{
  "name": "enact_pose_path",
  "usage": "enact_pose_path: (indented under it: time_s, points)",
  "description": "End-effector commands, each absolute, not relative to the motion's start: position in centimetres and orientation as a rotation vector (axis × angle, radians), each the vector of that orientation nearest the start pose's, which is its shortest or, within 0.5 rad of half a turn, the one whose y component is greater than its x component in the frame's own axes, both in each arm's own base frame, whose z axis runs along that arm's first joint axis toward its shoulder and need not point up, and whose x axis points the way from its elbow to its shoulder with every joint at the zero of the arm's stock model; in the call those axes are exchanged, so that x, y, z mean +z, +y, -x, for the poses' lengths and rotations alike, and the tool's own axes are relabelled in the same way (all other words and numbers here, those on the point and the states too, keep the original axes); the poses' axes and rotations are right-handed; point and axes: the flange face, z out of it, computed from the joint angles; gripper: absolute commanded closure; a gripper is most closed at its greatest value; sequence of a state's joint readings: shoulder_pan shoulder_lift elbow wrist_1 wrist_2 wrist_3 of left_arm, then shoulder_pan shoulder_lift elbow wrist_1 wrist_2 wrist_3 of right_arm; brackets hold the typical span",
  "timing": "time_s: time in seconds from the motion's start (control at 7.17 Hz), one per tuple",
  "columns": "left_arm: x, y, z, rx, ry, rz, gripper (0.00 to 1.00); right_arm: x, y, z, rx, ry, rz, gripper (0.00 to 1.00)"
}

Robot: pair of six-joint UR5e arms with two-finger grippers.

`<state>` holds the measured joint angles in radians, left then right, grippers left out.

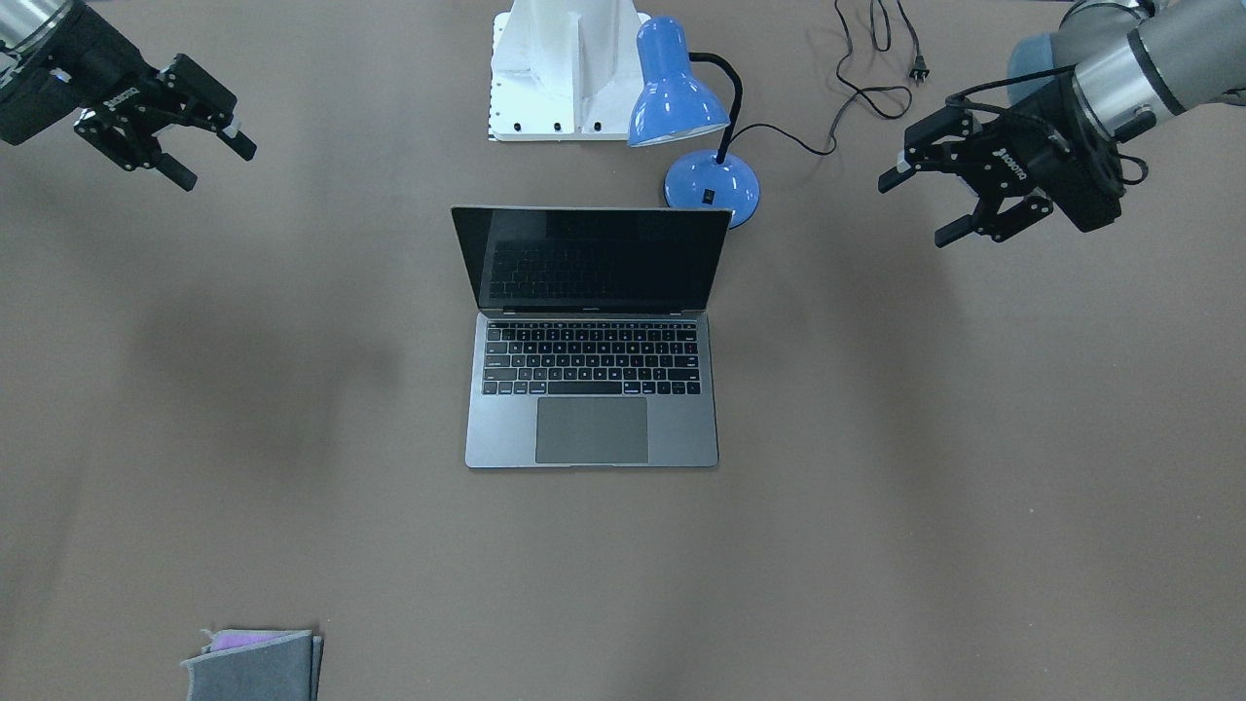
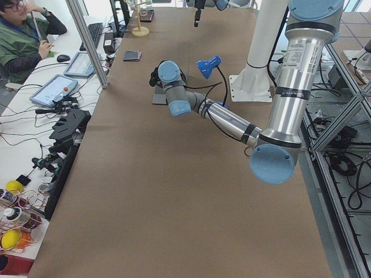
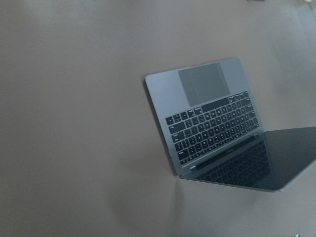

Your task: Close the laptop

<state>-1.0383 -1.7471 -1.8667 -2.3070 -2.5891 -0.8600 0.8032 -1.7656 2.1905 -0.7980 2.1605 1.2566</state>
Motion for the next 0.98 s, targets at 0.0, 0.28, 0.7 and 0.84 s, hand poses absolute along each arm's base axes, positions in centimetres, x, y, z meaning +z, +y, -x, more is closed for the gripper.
enact_pose_path:
  time_s: [0.0,0.28,0.7,0.84]
  points:
    - [32.3,-44.6,-24.2,0.395,1.392,-0.241,0.37,31.9,-31.1,24.8,0.08,-1.32,-0.11,0.4]
    - [31.3,-42.5,-25.6,0.328,1.452,-0.148,1.0,30.3,-29.7,27.4,0.056,-1.359,-0.045,1.0]
    - [30.6,-40.9,-28.0,0.266,1.47,-0.01,1.0,28.0,-29.2,30.3,0.076,-1.365,-0.003,1.0]
    - [30.7,-40.4,-28.8,0.241,1.469,0.039,1.0,25.3,-29.5,33.1,0.136,-1.34,0.019,1.0]
